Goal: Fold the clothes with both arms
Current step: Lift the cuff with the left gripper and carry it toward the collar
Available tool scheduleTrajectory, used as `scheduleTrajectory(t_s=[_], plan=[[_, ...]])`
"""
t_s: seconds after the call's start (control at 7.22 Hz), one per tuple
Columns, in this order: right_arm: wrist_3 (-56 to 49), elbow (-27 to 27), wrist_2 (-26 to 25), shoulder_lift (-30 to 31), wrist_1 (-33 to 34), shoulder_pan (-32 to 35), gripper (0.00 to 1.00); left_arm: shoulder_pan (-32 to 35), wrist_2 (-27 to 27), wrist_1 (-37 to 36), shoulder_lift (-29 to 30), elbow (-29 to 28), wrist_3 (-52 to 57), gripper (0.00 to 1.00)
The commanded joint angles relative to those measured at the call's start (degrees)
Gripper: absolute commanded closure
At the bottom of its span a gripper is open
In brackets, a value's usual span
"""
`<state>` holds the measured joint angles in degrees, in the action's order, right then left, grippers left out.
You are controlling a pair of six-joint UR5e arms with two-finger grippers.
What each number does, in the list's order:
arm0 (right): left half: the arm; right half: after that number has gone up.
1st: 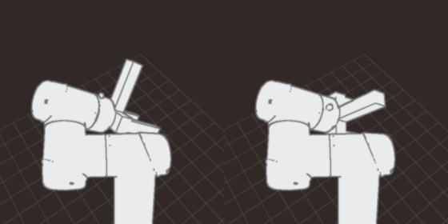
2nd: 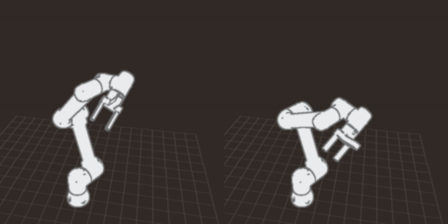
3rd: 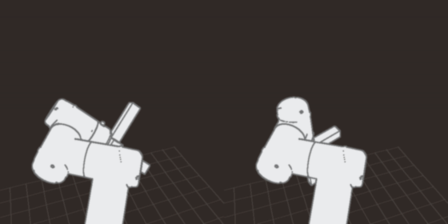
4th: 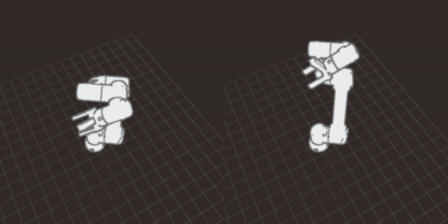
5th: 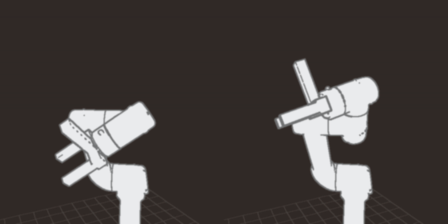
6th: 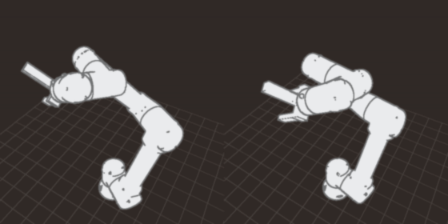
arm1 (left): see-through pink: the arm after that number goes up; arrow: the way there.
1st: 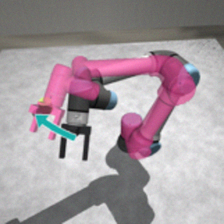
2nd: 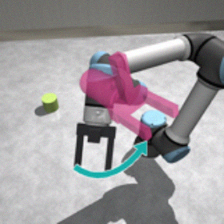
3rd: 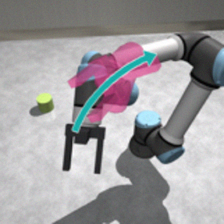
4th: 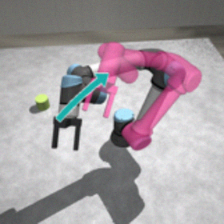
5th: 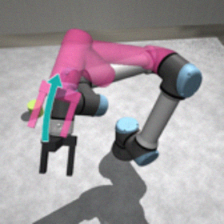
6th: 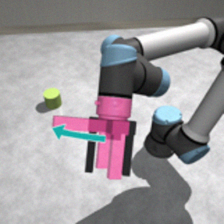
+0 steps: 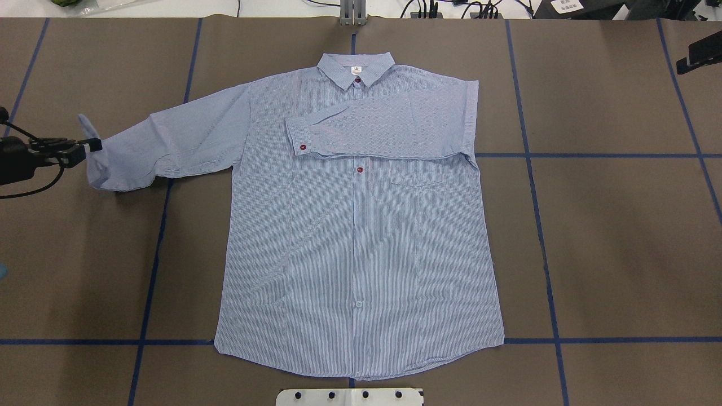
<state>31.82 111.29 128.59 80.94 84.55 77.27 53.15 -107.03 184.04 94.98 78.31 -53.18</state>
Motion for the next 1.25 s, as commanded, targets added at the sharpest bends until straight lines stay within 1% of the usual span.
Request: scheduleTrajectory(t_s=[0.0, 0.14, 0.28, 0.42, 0.55, 0.69, 0.83, 1.11], plan=[[0.0, 0.07, -0.09, 0.27, 0.0, 0.07, 0.0, -0.94, -1.68, -0.87, 10.35, 0.88, -4.87, 1.0], [0.0, 0.07, 0.0, 0.27, 0.0, -0.01, 0.0, -5.64, -1.35, -1.31, 16.4, 0.35, -9.79, 1.0], [0.0, 0.07, 0.0, 0.27, 0.0, -0.02, 0.0, -8.82, 1.35, -4.44, 22.12, 0.26, -12.27, 1.0], [0.0, -0.02, -0.09, 0.27, 0.0, -0.02, 0.0, -12.16, 3.9, -12.39, 28.27, 0.52, -13.6, 1.0], [0.0, -0.11, -0.09, 0.27, 0.0, -0.02, 0.0, -14.2, 7.5, -18.82, 33.03, 0.7, -16.31, 1.0], [0.0, -0.11, -0.09, 0.27, 0.0, -0.02, 0.0, -14.65, 8.05, -22.02, 36.73, 0.44, -16.95, 1.0], [0.0, -0.02, 0.0, 0.19, 0.0, -0.02, 0.0, -15.0, 8.06, -23.71, 38.59, 0.44, -17.04, 1.0], [0.09, -0.02, 0.0, 0.19, 0.0, -0.02, 0.0, -16.06, 8.5, -28.53, 40.36, 0.35, -16.96, 1.0]])
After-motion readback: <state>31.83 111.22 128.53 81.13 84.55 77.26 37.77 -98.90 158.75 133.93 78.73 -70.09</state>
